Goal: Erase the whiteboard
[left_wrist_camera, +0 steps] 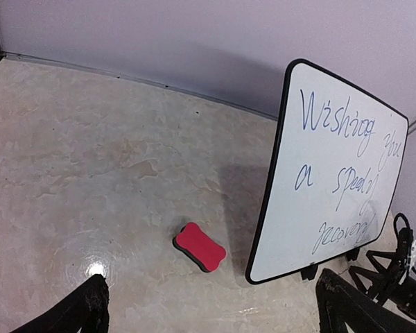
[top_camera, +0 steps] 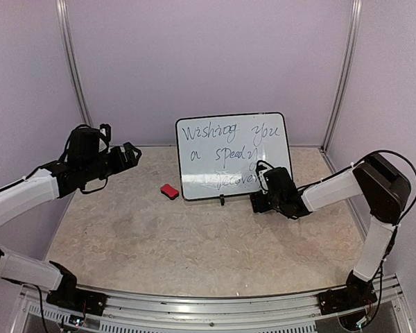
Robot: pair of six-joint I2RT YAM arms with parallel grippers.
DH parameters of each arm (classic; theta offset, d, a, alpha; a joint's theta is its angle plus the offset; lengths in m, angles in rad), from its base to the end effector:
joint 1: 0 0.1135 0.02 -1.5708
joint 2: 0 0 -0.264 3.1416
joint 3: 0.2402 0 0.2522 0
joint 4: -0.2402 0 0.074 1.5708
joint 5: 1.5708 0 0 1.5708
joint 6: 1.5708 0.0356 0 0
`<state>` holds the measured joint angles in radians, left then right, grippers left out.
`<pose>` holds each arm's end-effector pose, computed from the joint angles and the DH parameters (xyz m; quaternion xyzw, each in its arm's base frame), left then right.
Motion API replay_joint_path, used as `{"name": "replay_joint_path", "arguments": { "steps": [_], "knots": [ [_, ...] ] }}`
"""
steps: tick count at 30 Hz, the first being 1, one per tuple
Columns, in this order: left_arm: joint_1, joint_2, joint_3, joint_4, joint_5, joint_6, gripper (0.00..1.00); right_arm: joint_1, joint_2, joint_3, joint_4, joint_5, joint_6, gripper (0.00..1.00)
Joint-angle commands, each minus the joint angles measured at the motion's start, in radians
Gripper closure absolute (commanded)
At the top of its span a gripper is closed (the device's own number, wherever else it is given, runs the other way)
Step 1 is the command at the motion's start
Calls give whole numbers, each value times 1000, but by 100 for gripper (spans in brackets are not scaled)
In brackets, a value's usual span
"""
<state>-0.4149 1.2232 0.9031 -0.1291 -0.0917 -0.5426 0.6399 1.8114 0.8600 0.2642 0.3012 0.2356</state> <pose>0.2576 -0.1099 0.2941 -0.0783 0.8427 -0.2103 0.4895 0.2930 0.2050 0.1368 -0.1166 0.8884 0.0564 0.4404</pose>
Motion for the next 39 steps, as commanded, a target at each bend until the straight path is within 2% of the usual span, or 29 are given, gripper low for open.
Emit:
{"name": "replay_joint_path", "arguments": {
  "steps": [1,8,16,24,35,39],
  "knots": [
    [-48,93,23,0,-129,-110,1,23,-74,-27,-70,1,29,22],
    [-115,416,246,-99,-153,-131,1,72,-206,-83,-121,51,66,22],
    [-119,727,454,-170,-135,-104,4,131,-382,-115,-173,84,91,23],
    [-119,824,475,-185,-139,-124,9,141,-526,-133,-185,101,92,24],
    [-109,887,541,-212,-165,-116,11,141,-516,-133,-187,92,88,24],
    [-104,902,549,-215,-163,-114,17,140,-520,-133,-187,100,78,24]
  ]
}}
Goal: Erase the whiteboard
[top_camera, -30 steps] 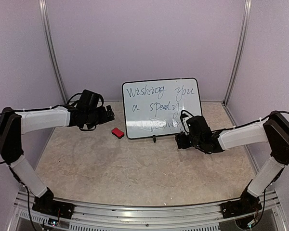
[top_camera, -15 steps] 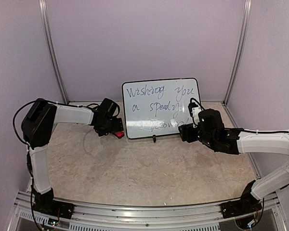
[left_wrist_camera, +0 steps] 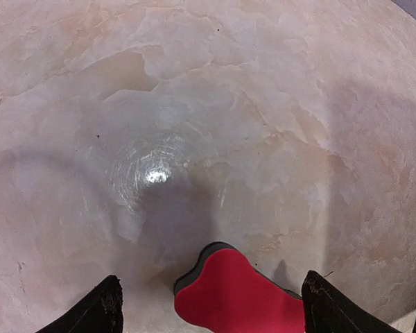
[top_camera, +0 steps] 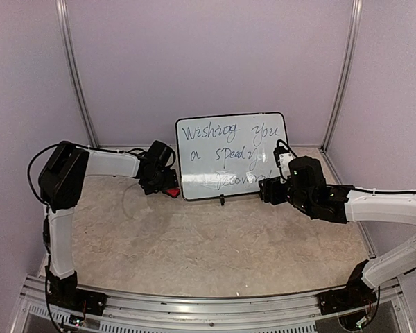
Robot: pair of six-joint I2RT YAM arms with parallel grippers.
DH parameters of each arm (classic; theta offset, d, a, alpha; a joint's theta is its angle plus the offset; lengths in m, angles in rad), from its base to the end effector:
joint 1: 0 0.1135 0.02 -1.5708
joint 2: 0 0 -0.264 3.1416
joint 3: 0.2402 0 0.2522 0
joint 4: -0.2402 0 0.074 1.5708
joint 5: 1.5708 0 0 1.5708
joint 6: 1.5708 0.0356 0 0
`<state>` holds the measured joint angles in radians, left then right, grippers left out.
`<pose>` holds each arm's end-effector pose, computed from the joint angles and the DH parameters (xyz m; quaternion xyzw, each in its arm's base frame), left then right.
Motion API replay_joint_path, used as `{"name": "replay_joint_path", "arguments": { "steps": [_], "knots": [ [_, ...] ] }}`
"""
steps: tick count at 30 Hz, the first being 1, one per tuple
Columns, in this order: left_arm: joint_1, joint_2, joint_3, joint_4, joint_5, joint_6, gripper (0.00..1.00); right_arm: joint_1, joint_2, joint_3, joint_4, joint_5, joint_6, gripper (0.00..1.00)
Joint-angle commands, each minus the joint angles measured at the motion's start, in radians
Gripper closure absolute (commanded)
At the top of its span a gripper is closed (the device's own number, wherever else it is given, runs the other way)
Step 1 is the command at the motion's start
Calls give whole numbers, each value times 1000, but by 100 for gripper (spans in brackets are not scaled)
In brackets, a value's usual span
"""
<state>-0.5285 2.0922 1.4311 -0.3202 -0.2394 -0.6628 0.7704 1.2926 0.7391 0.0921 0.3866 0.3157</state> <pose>0.3860 -0.2156 0.1491 -0.0984 0.9456 -0.0672 0.3029 0.2126 0.1876 0.2420 -0.0895 0.8356 0.1273 0.5269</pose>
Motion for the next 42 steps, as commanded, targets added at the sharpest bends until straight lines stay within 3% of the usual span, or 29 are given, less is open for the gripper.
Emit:
{"name": "replay_joint_path", "arguments": {
  "steps": [1,11,18,25,35,42],
  "knots": [
    [10,35,19,-24,-14,7,19,10,0,-11,-15,15,-4,24],
    [12,28,-30,-5,1,9,35,10,13,-2,-11,9,-9,24],
    [-22,-119,-245,72,33,-21,35,10,-4,-8,-13,4,-6,25],
    [-160,-248,-404,122,38,-74,36,13,-8,0,1,-40,-17,24],
    [-422,-196,-260,175,95,-123,34,18,0,11,29,-113,-61,24],
    [-424,-266,-265,202,37,-116,23,20,69,37,8,-100,-75,23]
  ]
}}
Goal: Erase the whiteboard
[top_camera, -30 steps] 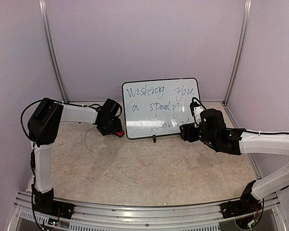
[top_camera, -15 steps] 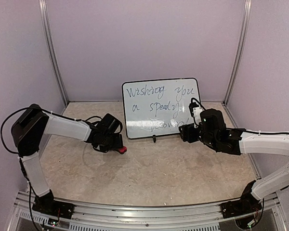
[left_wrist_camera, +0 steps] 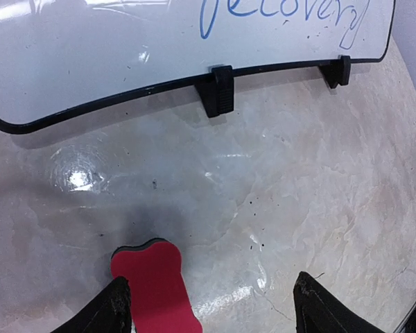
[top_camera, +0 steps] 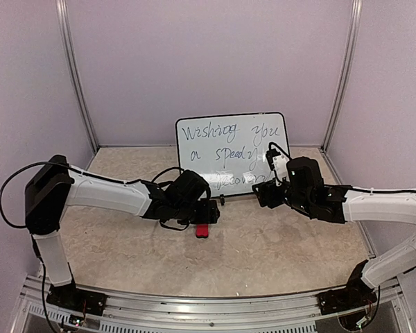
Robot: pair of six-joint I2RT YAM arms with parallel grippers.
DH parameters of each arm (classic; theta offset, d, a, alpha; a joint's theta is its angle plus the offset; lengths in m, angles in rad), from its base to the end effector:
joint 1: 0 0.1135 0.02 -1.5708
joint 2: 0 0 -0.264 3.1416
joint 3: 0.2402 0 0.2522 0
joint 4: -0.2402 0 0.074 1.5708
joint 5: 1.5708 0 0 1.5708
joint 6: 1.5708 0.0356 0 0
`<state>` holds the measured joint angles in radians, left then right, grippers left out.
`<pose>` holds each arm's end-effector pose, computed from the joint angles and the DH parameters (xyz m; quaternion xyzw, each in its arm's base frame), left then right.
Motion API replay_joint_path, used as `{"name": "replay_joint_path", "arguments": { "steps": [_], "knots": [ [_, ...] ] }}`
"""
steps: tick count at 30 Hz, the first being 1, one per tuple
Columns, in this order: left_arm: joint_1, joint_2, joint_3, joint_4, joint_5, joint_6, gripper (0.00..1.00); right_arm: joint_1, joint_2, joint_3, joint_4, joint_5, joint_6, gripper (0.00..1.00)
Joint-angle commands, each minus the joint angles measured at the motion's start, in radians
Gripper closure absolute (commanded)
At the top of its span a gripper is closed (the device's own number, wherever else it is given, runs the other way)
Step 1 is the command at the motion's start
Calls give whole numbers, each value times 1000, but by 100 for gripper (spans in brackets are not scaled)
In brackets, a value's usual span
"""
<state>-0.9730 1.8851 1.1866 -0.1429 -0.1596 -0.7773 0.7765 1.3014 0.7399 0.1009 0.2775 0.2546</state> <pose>0.2301 -0.3279 0.1716 0.0627 0.9296 -0.2252 0.2850 0.2109 0.1935 0.2402 -0.1467 0.8320 0.1551 0.5121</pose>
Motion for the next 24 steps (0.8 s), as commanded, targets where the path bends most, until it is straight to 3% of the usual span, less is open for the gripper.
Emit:
{"name": "replay_joint_path", "arguments": {
  "steps": [1,11,18,24],
  "knots": [
    [26,-81,-36,26,-53,-3,22,14,93,59,-14,21,-8,24],
    [130,-483,-217,-63,-183,-10,1,43,495,393,-94,46,55,27],
    [172,-662,-228,-184,-265,18,1,91,639,501,-140,96,68,32],
    [193,-743,-261,-185,-296,23,1,110,707,514,-113,115,99,38]
  ]
}}
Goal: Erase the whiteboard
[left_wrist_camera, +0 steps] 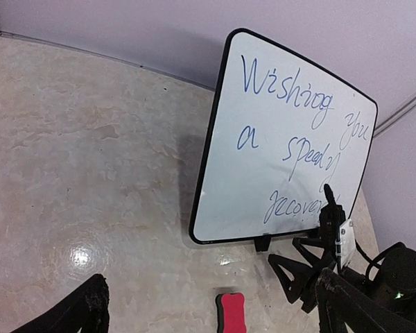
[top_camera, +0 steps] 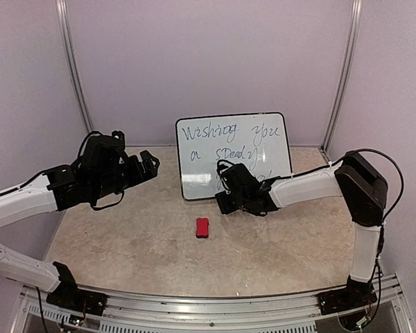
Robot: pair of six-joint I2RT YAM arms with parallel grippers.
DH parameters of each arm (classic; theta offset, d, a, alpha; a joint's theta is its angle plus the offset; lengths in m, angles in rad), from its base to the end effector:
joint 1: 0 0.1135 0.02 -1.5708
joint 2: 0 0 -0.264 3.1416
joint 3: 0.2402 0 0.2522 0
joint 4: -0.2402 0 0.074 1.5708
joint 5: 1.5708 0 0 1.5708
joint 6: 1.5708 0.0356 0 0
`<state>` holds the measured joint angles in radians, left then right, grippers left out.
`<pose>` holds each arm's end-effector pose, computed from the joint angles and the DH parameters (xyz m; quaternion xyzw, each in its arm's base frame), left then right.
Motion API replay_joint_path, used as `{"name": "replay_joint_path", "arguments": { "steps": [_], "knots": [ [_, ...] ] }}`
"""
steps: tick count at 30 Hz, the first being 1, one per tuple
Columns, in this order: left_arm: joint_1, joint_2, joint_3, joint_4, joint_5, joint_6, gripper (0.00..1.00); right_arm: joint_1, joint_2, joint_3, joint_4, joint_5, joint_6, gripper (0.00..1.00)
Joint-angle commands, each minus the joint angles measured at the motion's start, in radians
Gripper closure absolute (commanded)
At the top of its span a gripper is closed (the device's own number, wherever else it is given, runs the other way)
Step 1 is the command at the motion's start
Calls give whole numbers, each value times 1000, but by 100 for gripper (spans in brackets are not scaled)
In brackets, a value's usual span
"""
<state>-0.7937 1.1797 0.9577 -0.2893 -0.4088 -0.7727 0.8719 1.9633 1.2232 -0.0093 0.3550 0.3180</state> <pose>0.1956 -0.1787 0.3100 -0.0937 0.8460 -0.2250 0.4742 0.2803 0.3143 0.1634 -0.1789 0.8873 0.0862 0.4162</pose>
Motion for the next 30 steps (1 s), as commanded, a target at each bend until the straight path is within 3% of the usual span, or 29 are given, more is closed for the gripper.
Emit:
{"name": "replay_joint_path", "arguments": {
  "steps": [1,14,22,30],
  "knots": [
    [17,-45,-37,-35,-47,17,1,15,56,36,-5,48,48,41],
    [23,-75,-68,-34,-65,17,1,15,182,112,45,81,58,55],
    [37,-90,-79,-34,-58,21,1,16,215,129,64,35,26,100],
    [46,-94,-68,-34,-58,29,1,64,159,75,93,12,-8,100]
  ]
}}
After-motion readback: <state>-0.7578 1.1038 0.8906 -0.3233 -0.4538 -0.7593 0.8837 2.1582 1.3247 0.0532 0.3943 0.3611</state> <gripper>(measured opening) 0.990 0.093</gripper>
